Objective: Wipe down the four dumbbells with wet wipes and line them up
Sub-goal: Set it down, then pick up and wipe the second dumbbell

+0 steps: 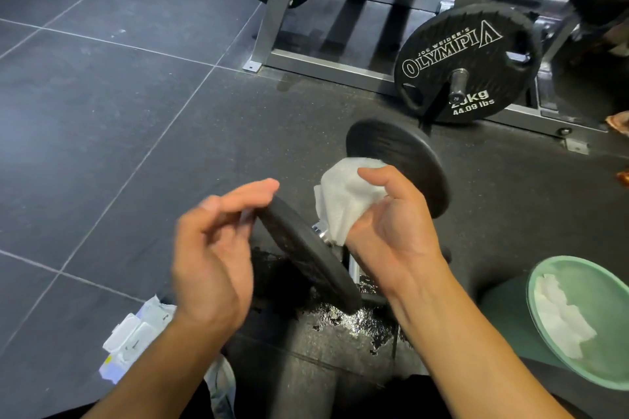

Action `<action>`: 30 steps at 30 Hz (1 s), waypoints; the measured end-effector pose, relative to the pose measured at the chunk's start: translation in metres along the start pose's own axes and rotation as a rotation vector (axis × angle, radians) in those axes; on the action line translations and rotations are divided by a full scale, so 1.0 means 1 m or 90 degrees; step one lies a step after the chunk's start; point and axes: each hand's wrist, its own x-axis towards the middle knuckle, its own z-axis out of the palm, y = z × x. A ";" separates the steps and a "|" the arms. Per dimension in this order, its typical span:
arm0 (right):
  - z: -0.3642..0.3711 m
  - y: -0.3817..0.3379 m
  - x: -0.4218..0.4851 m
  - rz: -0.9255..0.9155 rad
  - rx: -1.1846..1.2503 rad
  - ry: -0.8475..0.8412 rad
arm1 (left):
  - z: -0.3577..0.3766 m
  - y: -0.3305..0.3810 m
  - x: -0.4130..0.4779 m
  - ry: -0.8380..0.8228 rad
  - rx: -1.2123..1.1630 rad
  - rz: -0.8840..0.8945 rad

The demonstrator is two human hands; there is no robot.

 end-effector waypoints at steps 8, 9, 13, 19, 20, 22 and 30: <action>0.000 0.008 -0.006 0.062 -0.055 -0.012 | 0.003 -0.018 -0.004 0.106 0.003 -0.598; 0.000 0.006 -0.005 0.062 -0.039 -0.022 | 0.009 -0.017 -0.004 0.104 -0.006 -0.576; 0.000 -0.001 0.001 0.029 -0.004 -0.009 | 0.018 -0.009 -0.002 0.033 0.099 -0.250; -0.002 0.004 0.002 0.010 -0.064 0.026 | 0.003 0.011 0.002 -0.058 0.172 0.120; -0.003 0.005 0.001 0.005 -0.075 0.044 | 0.000 0.010 0.008 0.026 0.172 0.019; -0.002 0.005 -0.002 0.008 -0.074 0.051 | -0.007 0.001 0.015 0.155 0.212 -0.290; 0.005 -0.004 -0.008 0.022 -0.110 -0.001 | 0.010 -0.019 -0.002 0.079 -0.035 -0.534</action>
